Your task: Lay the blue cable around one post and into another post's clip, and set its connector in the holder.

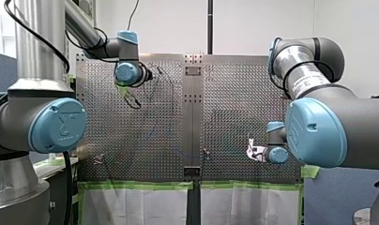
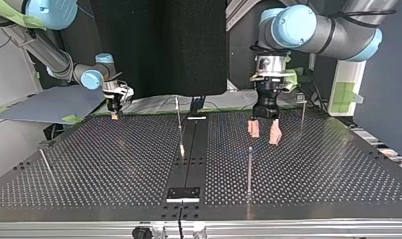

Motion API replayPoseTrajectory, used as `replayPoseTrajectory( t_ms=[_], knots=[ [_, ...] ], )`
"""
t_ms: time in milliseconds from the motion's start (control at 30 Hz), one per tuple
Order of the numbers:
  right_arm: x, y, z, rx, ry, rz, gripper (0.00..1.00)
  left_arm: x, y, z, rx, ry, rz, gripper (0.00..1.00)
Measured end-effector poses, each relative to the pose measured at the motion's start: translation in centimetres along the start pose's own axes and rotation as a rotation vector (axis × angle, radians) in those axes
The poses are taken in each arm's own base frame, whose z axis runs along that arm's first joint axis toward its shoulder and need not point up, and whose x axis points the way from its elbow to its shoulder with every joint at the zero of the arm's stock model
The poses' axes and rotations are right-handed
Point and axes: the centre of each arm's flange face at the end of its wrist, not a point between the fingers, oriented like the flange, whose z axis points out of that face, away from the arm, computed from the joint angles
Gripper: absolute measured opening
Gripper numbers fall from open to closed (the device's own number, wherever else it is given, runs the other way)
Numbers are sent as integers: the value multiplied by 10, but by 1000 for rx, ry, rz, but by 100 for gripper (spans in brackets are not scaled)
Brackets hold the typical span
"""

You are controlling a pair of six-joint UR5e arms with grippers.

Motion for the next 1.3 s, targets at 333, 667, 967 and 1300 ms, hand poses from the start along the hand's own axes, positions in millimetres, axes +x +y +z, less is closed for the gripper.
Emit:
replayPoseTrajectory(
  t_ms=[333, 667, 967, 1300],
  knots=[
    [0, 3, 0, -3, 0, -1, 0, -3, 5, 11, -15, -43, -20, 100],
    [0, 5, 0, -5, 0, -2, 0, 1, 10, 37, -15, -46, -23, 100],
    [0, 4, 0, -4, -1, -6, 0, 7, 14, 70, -28, -62, 4, 100],
    [0, 4, 0, -2, 2, -7, 0, -23, -9, 103, -1, -134, 22, 100]
  ],
)
